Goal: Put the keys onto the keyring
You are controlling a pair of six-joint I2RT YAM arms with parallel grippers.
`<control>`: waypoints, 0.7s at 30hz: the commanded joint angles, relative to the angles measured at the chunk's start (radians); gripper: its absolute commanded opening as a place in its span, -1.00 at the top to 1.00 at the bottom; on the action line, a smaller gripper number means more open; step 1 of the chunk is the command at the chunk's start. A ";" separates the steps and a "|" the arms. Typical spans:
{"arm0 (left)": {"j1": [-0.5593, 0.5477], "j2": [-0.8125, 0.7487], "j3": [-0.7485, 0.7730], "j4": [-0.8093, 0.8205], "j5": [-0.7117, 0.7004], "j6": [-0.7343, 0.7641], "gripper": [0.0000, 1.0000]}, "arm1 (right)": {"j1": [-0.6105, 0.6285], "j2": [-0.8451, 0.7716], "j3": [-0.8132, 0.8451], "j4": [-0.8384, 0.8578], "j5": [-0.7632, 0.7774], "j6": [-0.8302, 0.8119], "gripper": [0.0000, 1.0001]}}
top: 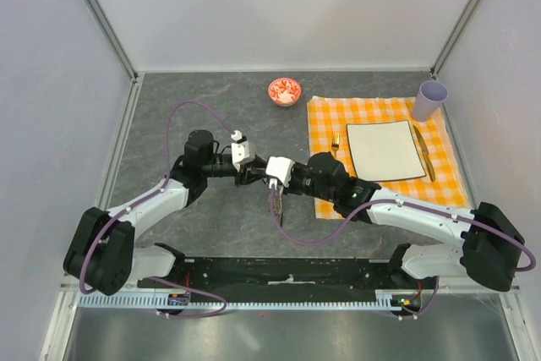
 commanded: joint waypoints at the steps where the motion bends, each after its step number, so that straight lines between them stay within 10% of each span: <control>1: 0.005 0.017 0.054 -0.068 0.078 0.079 0.30 | -0.001 -0.005 0.048 0.031 -0.018 -0.007 1.00; 21: 0.005 -0.021 0.017 0.024 0.073 0.013 0.96 | -0.001 -0.012 0.023 0.018 0.019 0.018 1.00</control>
